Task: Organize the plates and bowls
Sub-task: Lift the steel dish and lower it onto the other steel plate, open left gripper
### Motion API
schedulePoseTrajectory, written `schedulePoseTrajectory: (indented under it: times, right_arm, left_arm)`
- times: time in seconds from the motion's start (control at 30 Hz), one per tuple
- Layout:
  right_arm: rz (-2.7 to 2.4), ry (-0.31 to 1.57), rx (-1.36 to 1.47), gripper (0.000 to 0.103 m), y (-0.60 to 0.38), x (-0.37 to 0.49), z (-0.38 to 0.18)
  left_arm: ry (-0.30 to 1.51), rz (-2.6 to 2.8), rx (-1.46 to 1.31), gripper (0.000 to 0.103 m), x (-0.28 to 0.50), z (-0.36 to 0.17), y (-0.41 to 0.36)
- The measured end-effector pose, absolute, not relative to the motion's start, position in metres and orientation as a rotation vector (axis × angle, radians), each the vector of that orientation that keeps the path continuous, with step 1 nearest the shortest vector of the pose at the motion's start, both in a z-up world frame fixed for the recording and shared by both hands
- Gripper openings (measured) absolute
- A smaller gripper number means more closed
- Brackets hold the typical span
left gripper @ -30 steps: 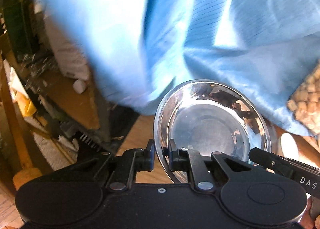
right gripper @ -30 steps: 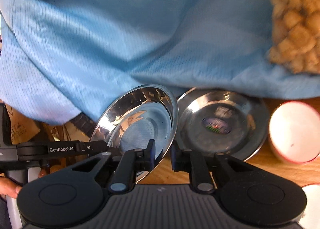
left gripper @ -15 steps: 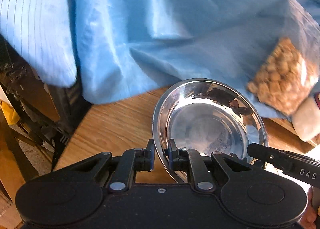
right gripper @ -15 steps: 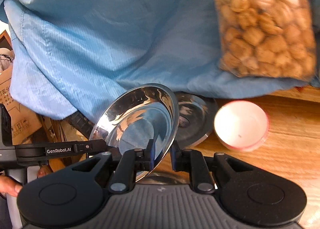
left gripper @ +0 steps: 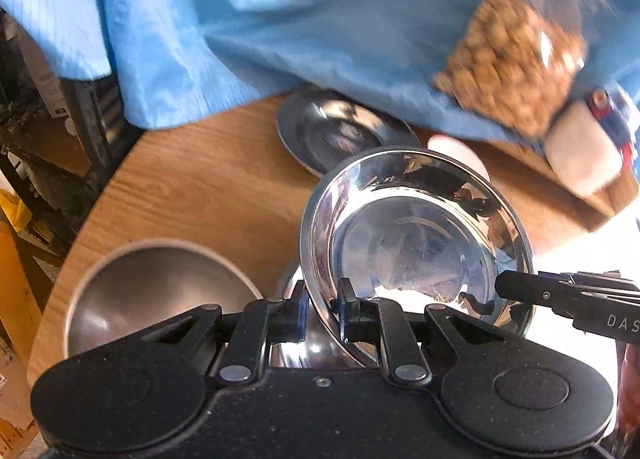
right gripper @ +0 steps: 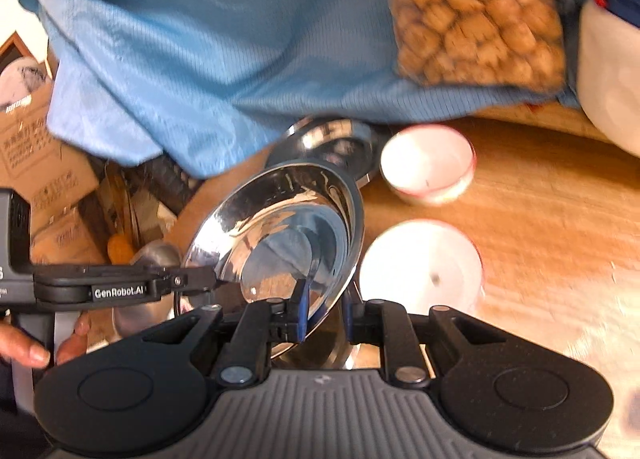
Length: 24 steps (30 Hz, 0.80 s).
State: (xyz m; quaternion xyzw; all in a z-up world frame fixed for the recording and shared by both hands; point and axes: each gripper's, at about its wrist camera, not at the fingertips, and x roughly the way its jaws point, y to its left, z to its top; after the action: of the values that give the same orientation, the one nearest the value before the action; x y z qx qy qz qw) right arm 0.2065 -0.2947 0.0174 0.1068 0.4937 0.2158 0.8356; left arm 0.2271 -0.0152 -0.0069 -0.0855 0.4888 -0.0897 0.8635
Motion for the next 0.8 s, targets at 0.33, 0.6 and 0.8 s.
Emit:
schedulePoseTrajectory:
  times: [0.33, 0.6, 0.8]
  right_arm:
    - [0.471, 1.101, 0.211, 0.021, -0.301, 0.187, 0.013]
    - [0.470, 1.129, 0.203, 0.021, -0.294, 0.188, 0.002]
    - [0.476, 1.153, 0.178, 0.024, -0.288, 0.191, -0.001]
  left_arm:
    - [1.070, -0.208, -0.063, 0.019, 0.210, -0.006, -0.034]
    - [1.112, -0.207, -0.049, 0.019, 0.210, -0.014, -0.031]
    - [1.137, -0.205, -0.038, 0.019, 0.211, -0.017, -0.030]
